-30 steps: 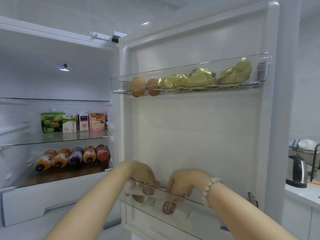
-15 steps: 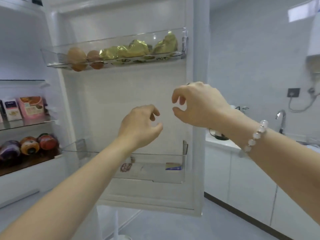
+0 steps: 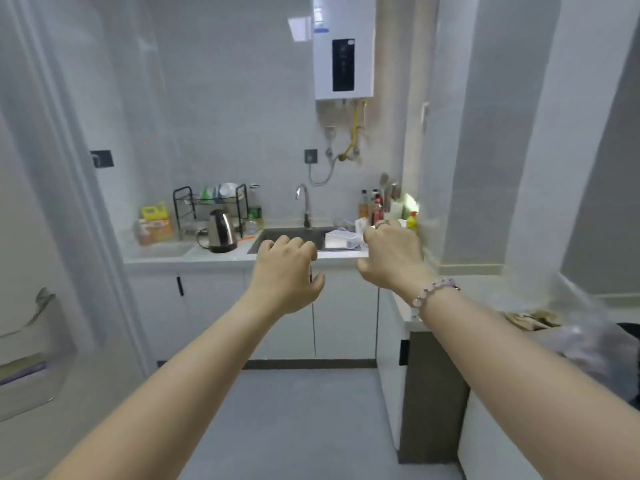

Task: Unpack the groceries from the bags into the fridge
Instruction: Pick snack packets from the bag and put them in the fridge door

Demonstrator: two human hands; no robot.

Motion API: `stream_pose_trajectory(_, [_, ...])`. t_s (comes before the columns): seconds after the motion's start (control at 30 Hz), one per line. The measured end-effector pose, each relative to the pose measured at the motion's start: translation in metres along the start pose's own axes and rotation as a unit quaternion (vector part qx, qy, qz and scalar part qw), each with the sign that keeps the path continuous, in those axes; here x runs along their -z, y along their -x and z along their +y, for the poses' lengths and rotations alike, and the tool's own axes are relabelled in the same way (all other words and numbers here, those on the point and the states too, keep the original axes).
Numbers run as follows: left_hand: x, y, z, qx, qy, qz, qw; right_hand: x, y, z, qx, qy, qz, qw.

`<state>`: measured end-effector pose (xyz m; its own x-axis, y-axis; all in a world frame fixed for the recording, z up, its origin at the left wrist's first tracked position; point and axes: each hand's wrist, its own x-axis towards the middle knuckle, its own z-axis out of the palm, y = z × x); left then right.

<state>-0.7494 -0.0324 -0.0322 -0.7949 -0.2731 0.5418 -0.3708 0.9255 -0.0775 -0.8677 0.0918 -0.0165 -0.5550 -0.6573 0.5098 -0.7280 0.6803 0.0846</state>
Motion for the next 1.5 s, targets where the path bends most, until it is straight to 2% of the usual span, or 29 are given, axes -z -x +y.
stream_pose_trajectory(0.27, [-0.065,-0.103,0.117,-0.07,0.05,0.057,0.995,-0.019,0.011,0.141,-0.064,0.075,0.025,0.995])
stream_pose_trajectory(0.53, [-0.132,-0.177,0.253,-0.175,0.108,0.082,0.975,-0.041,0.035,0.276,-0.181,0.104,-0.005,0.978])
stream_pose_trajectory(0.63, [-0.157,-0.194,0.296,-0.186,0.146,0.09,0.967,-0.051,0.041,0.31,-0.199,0.11,-0.022,0.974])
stream_pose_trajectory(0.83, [-0.22,-0.196,0.345,-0.218,0.174,0.095,0.956,-0.094,0.049,0.342,-0.22,0.09,-0.056,0.97])
stream_pose_trajectory(1.07, [-0.297,-0.204,0.366,-0.249,0.222,0.034,0.942,-0.169,0.068,0.359,-0.3,0.044,-0.079,0.95])
stream_pose_trajectory(1.27, [-0.362,-0.239,0.388,-0.337,0.276,0.023,0.9,-0.216,0.026,0.39,-0.349,0.059,-0.086,0.931])
stream_pose_trajectory(1.5, [-0.418,-0.305,0.401,-0.362,0.321,0.021,0.875,-0.281,-0.017,0.418,-0.393,0.042,-0.154,0.906])
